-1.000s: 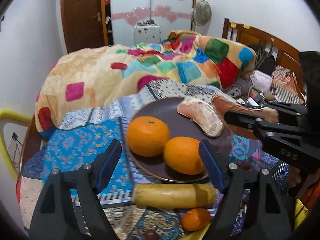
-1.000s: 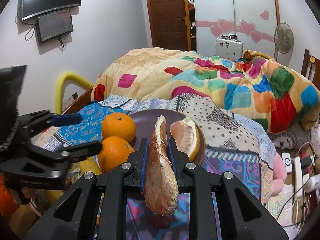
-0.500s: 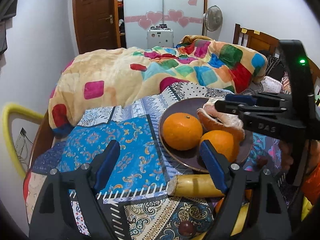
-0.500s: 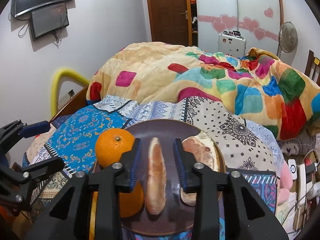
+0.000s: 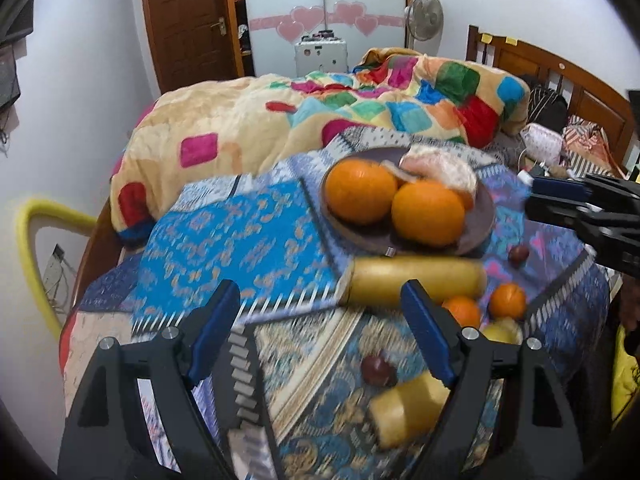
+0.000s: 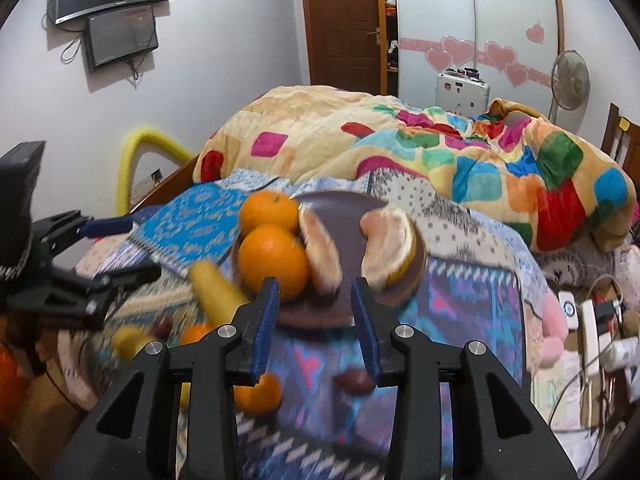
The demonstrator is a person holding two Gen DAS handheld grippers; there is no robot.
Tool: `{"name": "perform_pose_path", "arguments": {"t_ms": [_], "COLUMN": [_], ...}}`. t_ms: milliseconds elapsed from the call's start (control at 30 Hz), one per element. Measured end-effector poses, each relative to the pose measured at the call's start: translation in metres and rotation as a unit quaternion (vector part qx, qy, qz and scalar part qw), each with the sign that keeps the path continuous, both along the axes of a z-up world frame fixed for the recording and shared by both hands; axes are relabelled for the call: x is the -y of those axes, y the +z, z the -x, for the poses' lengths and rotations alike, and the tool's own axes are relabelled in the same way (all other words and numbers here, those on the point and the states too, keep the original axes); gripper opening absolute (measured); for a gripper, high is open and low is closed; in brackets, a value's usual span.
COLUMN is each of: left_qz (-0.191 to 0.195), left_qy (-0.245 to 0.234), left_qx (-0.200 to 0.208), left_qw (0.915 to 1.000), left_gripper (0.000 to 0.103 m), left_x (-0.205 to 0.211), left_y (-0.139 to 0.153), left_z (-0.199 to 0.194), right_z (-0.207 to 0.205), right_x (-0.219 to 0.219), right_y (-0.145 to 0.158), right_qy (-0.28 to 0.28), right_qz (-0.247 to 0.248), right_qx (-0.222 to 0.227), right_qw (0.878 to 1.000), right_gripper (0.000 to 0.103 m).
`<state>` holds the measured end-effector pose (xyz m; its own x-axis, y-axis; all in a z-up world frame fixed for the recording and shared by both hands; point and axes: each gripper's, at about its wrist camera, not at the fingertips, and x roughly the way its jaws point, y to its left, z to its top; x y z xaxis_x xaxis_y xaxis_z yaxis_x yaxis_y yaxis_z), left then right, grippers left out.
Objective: Organize fruits
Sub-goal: 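Move the open right gripper to a yellow banana on the table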
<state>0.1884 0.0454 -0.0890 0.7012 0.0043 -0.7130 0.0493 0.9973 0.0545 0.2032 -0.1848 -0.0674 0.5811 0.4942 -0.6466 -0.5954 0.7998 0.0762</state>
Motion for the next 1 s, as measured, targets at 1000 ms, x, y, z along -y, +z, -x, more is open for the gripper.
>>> {"name": "perform_pose_path", "arguments": {"t_ms": [1000], "left_qz": [0.009], "left_qy": [-0.051], "left_qx": [-0.046], "left_qw": [0.9976], "left_gripper": [0.083], "left_x": [0.043], "left_y": [-0.047], "left_z": [0.064], "right_z": [0.062], "right_x": [-0.001], "right_y": [-0.054], "right_qy": [-0.027], "right_qz": [0.007], "right_qx": [-0.022], "right_qw": [0.999], "right_gripper": [0.046]}}
